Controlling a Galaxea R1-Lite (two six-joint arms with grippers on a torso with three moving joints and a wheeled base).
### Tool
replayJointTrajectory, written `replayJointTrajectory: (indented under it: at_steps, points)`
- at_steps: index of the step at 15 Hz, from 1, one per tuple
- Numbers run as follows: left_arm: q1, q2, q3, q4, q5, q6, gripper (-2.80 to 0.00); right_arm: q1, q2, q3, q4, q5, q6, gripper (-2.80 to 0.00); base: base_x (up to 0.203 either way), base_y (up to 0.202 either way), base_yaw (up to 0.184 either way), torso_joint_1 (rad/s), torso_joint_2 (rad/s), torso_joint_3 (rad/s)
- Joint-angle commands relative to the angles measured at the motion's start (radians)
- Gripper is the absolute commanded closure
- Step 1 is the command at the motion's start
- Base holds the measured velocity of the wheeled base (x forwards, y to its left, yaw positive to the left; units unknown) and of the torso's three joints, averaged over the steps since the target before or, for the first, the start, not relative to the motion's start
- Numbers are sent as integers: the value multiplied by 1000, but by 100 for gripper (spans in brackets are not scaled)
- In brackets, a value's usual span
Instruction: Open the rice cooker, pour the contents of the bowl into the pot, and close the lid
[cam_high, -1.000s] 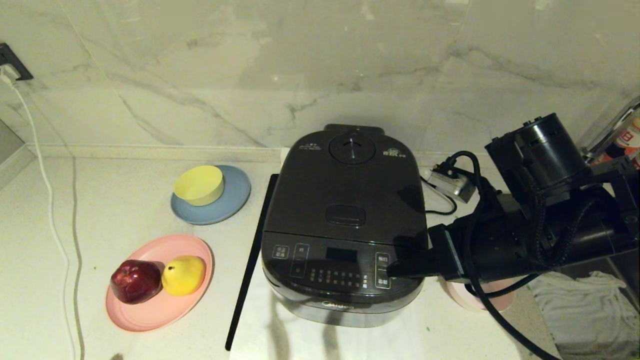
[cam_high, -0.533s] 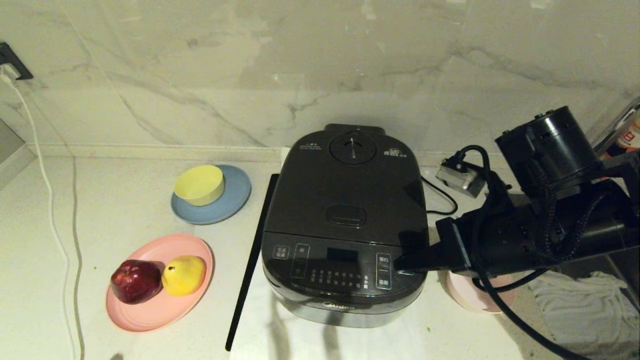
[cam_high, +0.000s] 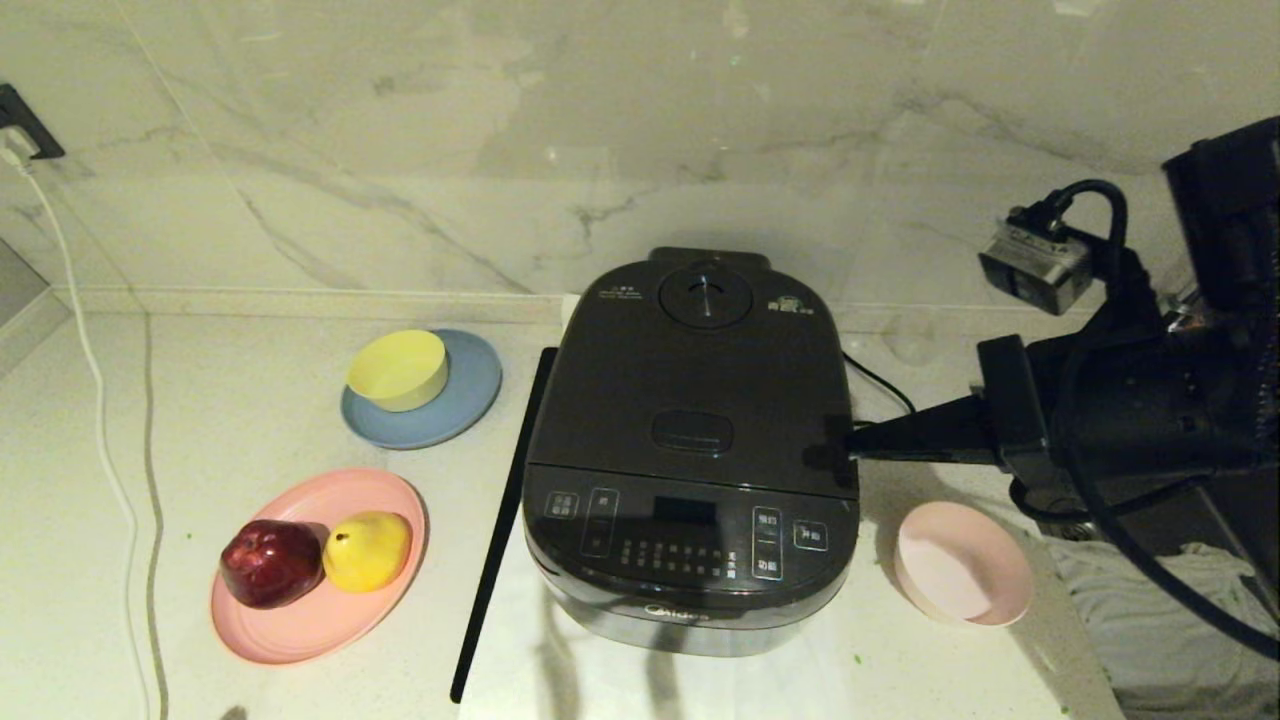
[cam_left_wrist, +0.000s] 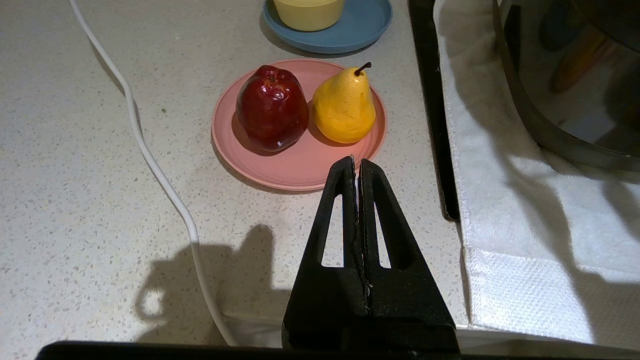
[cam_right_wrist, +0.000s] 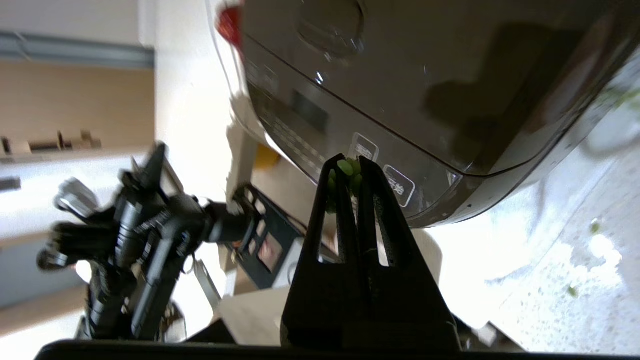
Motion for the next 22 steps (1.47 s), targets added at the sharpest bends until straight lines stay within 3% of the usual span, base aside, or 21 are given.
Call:
replayJointTrajectory:
  at_steps: [1, 6, 9, 13, 18, 22]
  points:
    - [0, -1, 8, 0, 0, 0, 0, -22, -64, -35, 6, -19, 13, 0, 0, 0, 0, 0, 0, 0]
    - [0, -1, 8, 0, 0, 0, 0, -46, -117, -48, 10, -347, 3, 0, 0, 0, 0, 0, 0, 0]
    - [0, -1, 8, 0, 0, 0, 0, -48, -167, -50, 45, -476, -32, 0, 0, 0, 0, 0, 0, 0]
    - [0, -1, 8, 0, 0, 0, 0, -40, -239, -37, 70, -787, -71, 0, 0, 0, 0, 0, 0, 0]
    - [0, -1, 8, 0, 0, 0, 0, -64, -477, 76, 228, -946, -93, 0, 0, 0, 0, 0, 0, 0]
    - [0, -1, 8, 0, 0, 0, 0, -221, -737, 289, 250, -1020, -194, 0, 0, 0, 0, 0, 0, 0]
